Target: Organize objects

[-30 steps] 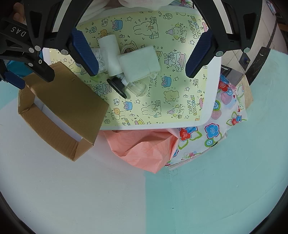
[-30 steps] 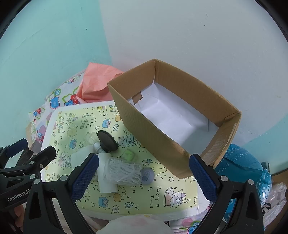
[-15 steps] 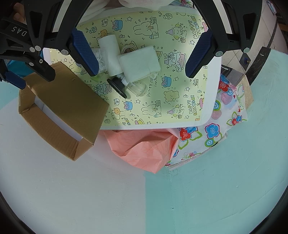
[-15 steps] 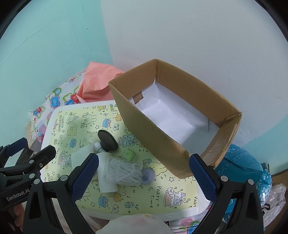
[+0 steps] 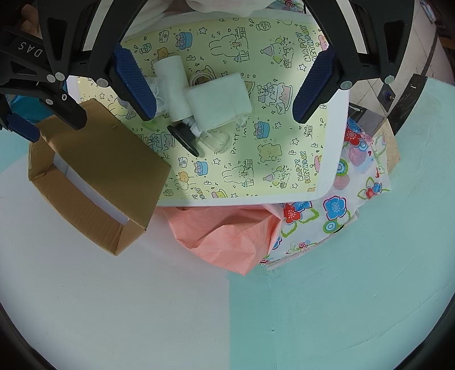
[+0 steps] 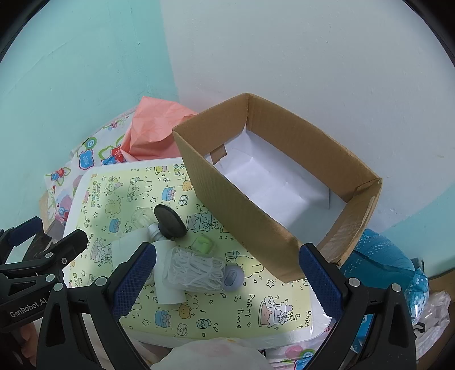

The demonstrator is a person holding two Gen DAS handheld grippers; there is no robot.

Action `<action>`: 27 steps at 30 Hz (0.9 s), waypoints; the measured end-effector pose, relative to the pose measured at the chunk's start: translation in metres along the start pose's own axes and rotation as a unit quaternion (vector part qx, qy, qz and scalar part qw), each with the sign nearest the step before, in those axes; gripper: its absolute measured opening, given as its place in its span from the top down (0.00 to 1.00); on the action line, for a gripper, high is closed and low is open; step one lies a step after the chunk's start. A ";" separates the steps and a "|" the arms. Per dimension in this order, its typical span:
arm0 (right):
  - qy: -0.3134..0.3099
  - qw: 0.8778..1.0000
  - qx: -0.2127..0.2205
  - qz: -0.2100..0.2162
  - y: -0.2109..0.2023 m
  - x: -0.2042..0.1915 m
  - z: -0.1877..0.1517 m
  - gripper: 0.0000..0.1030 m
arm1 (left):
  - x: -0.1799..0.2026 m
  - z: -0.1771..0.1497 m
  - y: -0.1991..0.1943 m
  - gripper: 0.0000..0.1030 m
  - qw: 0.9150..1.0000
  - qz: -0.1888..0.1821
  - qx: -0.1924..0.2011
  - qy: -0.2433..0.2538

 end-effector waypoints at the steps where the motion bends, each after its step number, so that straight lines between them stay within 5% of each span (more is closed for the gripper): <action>1: -0.001 1.000 0.000 0.000 0.000 0.000 0.001 0.01 | 0.000 0.000 0.000 0.05 1.000 0.001 0.000 0.000; 17: -0.034 0.999 0.005 0.019 0.003 -0.007 0.002 0.02 | -0.002 -0.001 0.002 0.06 1.000 0.008 0.000 -0.019; 24: -0.065 0.997 0.021 0.029 0.001 -0.015 0.007 0.04 | -0.005 0.002 0.007 0.07 0.999 -0.018 -0.017 -0.023; 25: -0.071 0.997 0.024 0.032 0.001 -0.016 0.009 0.04 | -0.014 0.004 0.005 0.07 0.994 0.014 -0.009 -0.106; 27: -0.091 0.995 0.034 0.037 0.002 -0.020 0.011 0.04 | -0.016 0.005 0.005 0.07 0.994 0.021 -0.009 -0.104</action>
Point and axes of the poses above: each gripper's, at about its wrist camera, not at the fingertips, and y roughly the way its jaws point, x to its right, z to its top, the point moved 8 cm from there along y, roughly the way its jaws point, and after that the axes turned 11 degrees about -x, right-handed, at the moved point
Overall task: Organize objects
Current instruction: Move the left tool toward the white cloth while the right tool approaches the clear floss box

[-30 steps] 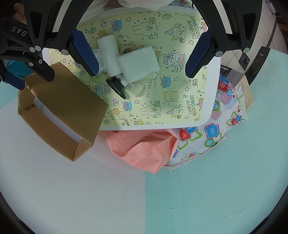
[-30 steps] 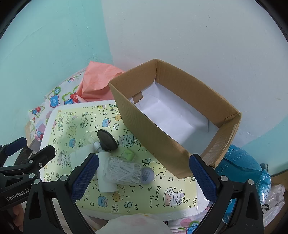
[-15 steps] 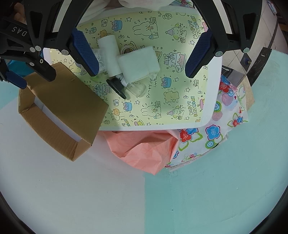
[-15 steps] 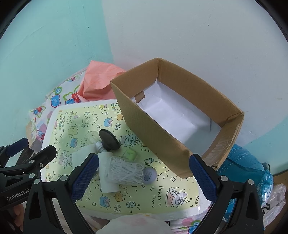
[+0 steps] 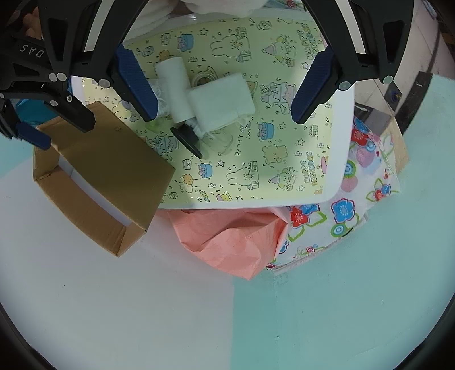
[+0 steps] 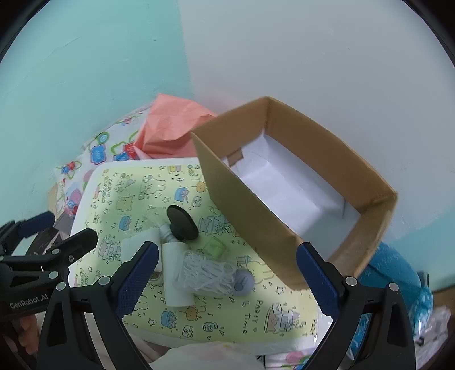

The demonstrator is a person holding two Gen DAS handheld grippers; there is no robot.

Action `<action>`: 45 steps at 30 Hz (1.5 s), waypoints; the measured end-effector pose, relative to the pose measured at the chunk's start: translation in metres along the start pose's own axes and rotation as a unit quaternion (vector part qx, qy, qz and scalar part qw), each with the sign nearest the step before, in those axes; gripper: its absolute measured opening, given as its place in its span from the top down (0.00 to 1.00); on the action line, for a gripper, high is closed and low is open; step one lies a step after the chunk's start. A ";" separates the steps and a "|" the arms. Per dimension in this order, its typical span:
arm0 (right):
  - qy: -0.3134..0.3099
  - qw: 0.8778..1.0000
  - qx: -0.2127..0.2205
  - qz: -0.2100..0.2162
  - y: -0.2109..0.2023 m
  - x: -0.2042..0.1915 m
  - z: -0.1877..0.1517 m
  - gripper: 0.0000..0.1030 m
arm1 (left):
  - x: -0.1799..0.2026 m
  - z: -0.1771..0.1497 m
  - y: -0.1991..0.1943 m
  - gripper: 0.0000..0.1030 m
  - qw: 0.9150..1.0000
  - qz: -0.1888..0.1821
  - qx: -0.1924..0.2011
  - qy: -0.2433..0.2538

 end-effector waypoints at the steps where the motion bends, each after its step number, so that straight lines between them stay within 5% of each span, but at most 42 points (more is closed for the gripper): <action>1: -0.007 1.000 0.000 0.002 0.002 -0.002 0.001 0.04 | -0.001 0.001 0.001 0.07 1.000 0.001 -0.001 0.003; 17: -0.173 0.984 0.014 0.048 0.028 -0.053 -0.001 0.13 | -0.020 0.005 0.047 0.06 0.998 0.021 -0.050 -0.041; 31: -0.209 0.974 -0.047 0.078 0.073 -0.052 -0.016 0.20 | -0.013 -0.005 0.085 0.06 0.994 0.046 -0.082 -0.058; 37: -0.228 0.969 -0.065 0.073 0.090 -0.051 -0.024 0.20 | -0.007 -0.010 0.102 0.06 0.994 0.019 -0.099 -0.043; 38: -0.230 0.968 -0.068 0.072 0.093 -0.050 -0.025 0.20 | -0.013 -0.011 0.103 0.06 0.978 0.045 -0.091 -0.180; 45: -0.228 0.966 -0.088 0.078 0.110 -0.046 -0.029 0.20 | -0.009 -0.009 0.117 0.06 0.983 0.038 -0.099 -0.151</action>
Point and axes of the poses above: each gripper's, at about its wrist camera, not at the fingertips, and y roughly the way its jaws point, x to its right, z to its top, the point moved 8 cm from there along y, roughly the way its jaws point, and after that the axes turned 11 degrees about -x, right-handed, at the moved point
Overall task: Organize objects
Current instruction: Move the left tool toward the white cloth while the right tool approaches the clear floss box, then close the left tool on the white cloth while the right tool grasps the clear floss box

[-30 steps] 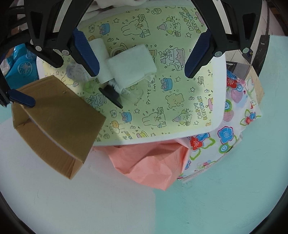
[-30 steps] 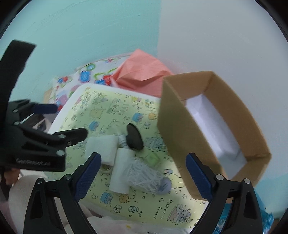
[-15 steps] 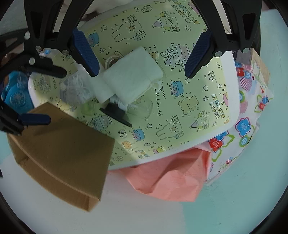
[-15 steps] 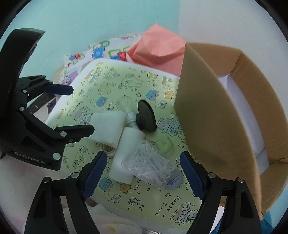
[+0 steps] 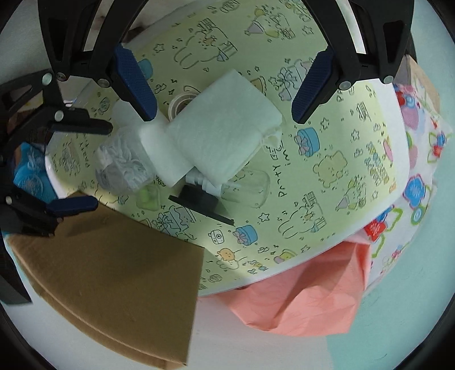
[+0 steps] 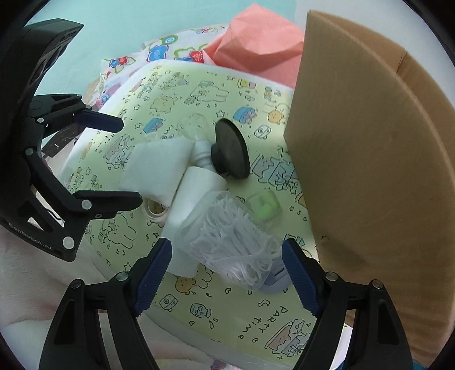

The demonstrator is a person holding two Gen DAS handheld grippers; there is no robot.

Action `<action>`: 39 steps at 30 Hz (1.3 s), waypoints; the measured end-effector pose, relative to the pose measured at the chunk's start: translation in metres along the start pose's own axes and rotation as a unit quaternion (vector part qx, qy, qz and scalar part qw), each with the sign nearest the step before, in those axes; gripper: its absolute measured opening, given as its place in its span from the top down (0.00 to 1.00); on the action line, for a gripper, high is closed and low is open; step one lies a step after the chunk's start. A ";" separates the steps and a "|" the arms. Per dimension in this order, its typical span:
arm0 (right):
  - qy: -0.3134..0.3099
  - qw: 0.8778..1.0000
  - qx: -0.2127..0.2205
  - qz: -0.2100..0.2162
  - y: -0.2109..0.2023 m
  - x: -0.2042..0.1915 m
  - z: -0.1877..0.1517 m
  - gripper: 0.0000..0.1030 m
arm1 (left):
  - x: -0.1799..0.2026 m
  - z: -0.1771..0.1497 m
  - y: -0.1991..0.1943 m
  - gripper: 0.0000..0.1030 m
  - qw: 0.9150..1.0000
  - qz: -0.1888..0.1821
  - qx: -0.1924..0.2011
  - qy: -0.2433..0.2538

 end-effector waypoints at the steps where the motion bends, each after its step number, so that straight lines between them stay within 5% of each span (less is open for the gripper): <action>1: -0.001 1.000 -0.002 0.000 0.002 0.000 -0.001 0.20 | 0.001 0.000 0.002 0.06 1.000 0.001 -0.002 0.005; 6: -0.008 1.000 -0.011 0.009 0.013 0.001 -0.002 0.20 | 0.007 0.000 0.014 0.06 1.000 -0.008 -0.013 0.023; 23: -0.051 0.997 0.053 0.001 0.020 0.002 0.010 0.17 | -0.018 0.010 0.041 0.06 0.998 -0.060 -0.026 -0.012; 26: -0.055 0.997 0.059 -0.009 0.023 0.003 0.015 0.13 | -0.021 0.010 0.041 0.14 0.998 -0.065 -0.023 -0.013; 27: -0.056 0.996 0.063 -0.009 0.023 0.003 0.016 0.13 | -0.024 0.011 0.040 0.20 0.996 -0.060 -0.016 -0.058; 33: -0.059 0.996 0.069 -0.007 0.022 0.003 0.019 0.13 | -0.028 0.011 0.042 0.34 0.998 -0.036 -0.016 -0.045; 35: -0.061 0.995 0.073 -0.010 0.021 0.002 0.019 0.16 | -0.030 0.012 0.038 0.37 0.998 -0.040 -0.008 -0.045; 39: -0.084 0.990 0.106 -0.028 0.008 -0.008 0.021 0.38 | -0.039 0.013 0.035 0.44 0.997 -0.052 -0.002 -0.050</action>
Point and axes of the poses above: each gripper's, at about its wrist camera, not at the fingertips, and y roughly the way its jaws point, x to its right, z to its top, the point moved 8 cm from there along y, roughly the way its jaws point, and after that the axes turned 11 degrees about -x, right-handed, at the moved point
